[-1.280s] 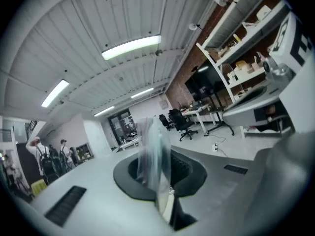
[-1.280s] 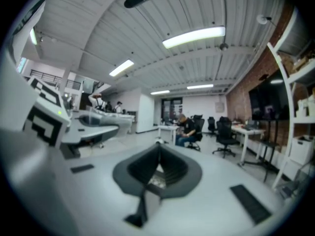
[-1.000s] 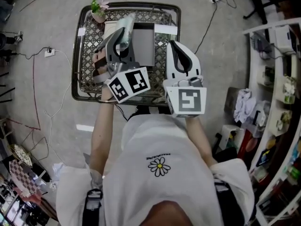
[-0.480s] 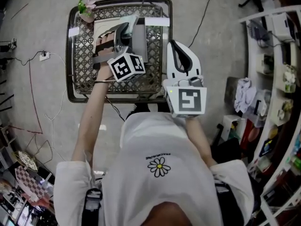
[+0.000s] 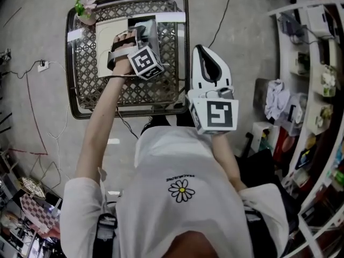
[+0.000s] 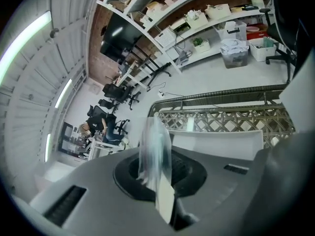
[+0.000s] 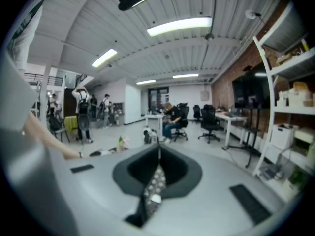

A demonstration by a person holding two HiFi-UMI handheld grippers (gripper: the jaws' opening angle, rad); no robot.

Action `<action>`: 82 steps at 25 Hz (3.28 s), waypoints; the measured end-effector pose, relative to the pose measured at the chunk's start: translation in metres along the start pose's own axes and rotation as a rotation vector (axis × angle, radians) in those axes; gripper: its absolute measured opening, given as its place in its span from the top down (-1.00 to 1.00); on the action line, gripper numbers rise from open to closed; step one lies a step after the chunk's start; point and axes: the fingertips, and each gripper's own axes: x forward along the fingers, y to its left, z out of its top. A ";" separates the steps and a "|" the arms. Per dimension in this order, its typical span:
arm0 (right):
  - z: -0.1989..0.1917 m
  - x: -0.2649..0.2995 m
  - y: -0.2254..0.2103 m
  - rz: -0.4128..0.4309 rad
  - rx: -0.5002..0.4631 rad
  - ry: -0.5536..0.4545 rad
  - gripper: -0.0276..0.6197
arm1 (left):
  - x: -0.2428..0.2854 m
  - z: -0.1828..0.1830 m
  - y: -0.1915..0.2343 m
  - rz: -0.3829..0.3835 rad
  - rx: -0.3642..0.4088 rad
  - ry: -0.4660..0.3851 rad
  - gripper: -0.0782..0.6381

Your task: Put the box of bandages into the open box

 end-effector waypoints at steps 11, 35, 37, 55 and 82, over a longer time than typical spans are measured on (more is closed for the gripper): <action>-0.014 -0.001 -0.011 -0.030 0.016 0.044 0.82 | 0.046 -0.020 -0.036 -0.121 0.090 0.072 0.67; -0.020 -0.008 -0.018 -0.031 0.012 0.064 0.82 | 0.072 -0.036 -0.084 -0.362 0.121 0.157 0.38; -0.018 -0.007 -0.018 -0.031 0.018 0.058 0.82 | 0.072 -0.037 -0.083 -0.365 0.116 0.157 0.38; -0.017 -0.012 0.007 0.040 -0.036 0.041 0.82 | 0.054 -0.031 -0.084 -0.399 0.025 0.105 -0.11; 0.060 -0.019 0.055 0.169 -0.086 -0.172 0.82 | -0.072 0.028 0.066 -0.170 -0.346 -0.044 -0.11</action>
